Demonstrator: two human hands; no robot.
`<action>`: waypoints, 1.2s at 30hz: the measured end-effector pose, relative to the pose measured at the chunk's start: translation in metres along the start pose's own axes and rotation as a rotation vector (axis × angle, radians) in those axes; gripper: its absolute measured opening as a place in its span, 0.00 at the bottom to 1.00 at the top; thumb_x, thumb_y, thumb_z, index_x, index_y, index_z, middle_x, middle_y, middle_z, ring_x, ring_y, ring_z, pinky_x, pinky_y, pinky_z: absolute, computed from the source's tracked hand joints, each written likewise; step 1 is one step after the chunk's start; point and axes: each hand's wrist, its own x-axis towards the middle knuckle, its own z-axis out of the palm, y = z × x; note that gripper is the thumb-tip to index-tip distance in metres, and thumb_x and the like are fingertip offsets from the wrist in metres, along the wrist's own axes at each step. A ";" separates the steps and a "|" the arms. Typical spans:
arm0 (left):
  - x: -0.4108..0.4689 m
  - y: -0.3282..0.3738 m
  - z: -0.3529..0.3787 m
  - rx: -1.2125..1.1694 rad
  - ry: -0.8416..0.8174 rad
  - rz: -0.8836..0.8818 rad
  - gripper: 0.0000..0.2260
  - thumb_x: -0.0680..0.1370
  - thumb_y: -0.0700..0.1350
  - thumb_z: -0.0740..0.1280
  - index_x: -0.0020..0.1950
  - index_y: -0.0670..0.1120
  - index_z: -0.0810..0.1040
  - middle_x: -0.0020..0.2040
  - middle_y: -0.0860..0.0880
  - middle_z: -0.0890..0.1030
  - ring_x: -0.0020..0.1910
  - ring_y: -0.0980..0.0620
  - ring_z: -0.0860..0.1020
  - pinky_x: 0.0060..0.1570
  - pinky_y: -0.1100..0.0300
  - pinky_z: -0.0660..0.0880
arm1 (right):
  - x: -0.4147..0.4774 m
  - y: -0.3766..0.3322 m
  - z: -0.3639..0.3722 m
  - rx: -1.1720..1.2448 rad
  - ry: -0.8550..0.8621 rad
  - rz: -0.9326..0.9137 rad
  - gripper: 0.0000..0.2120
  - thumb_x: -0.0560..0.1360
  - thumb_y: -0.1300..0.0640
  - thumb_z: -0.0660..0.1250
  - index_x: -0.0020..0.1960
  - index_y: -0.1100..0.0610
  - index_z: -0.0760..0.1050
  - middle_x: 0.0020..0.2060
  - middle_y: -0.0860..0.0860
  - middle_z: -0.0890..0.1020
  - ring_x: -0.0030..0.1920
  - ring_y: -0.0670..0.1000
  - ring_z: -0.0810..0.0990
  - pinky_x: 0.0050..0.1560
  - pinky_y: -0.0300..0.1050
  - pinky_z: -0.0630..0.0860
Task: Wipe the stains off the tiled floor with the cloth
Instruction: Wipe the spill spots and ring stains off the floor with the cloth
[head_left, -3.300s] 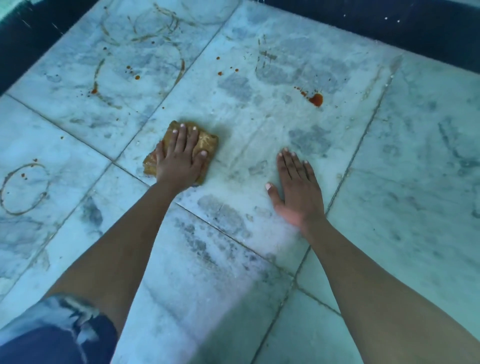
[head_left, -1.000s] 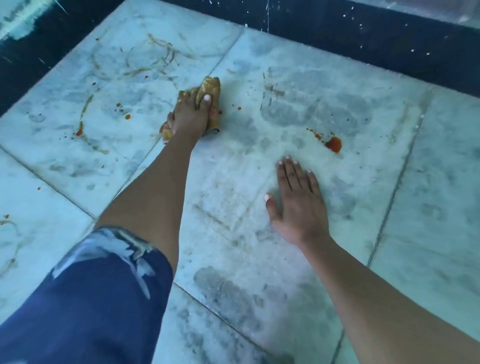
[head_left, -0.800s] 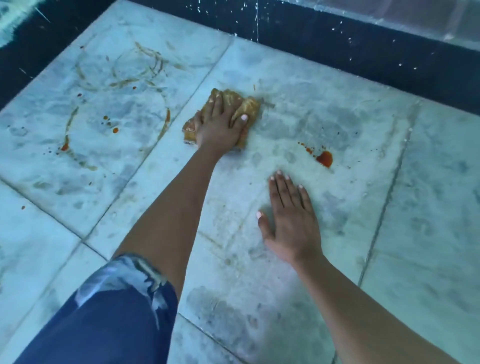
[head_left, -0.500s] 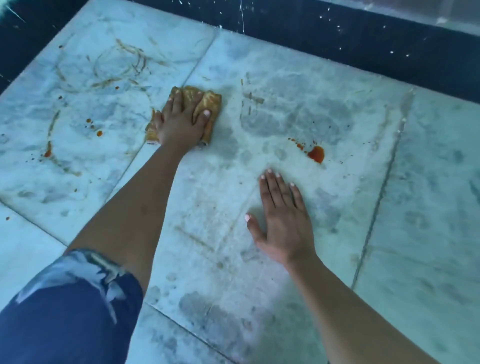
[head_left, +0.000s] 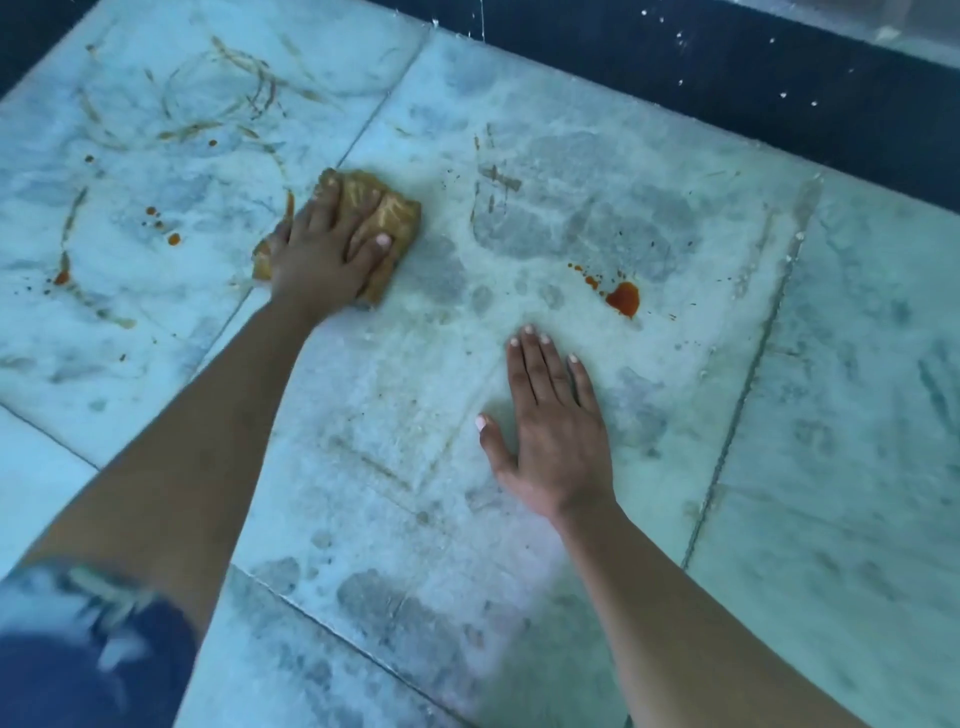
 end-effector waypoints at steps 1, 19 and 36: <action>0.017 0.007 -0.002 -0.010 -0.005 -0.037 0.25 0.79 0.63 0.51 0.75 0.62 0.54 0.79 0.49 0.49 0.76 0.44 0.52 0.72 0.45 0.47 | 0.000 0.000 0.000 -0.006 -0.003 -0.001 0.35 0.76 0.42 0.50 0.75 0.62 0.55 0.75 0.57 0.57 0.75 0.54 0.55 0.73 0.52 0.49; 0.025 0.079 0.014 -0.023 -0.019 -0.002 0.23 0.80 0.62 0.49 0.75 0.63 0.52 0.79 0.48 0.47 0.76 0.44 0.48 0.72 0.44 0.45 | 0.000 -0.001 -0.002 0.004 -0.027 0.021 0.36 0.75 0.41 0.50 0.75 0.62 0.56 0.75 0.57 0.58 0.75 0.53 0.57 0.73 0.51 0.48; -0.005 0.097 0.017 0.015 -0.040 0.177 0.25 0.78 0.64 0.49 0.75 0.63 0.53 0.79 0.49 0.49 0.77 0.46 0.49 0.72 0.46 0.45 | 0.001 0.000 0.002 0.050 0.015 0.001 0.37 0.73 0.41 0.49 0.75 0.62 0.56 0.75 0.57 0.58 0.75 0.53 0.56 0.73 0.50 0.45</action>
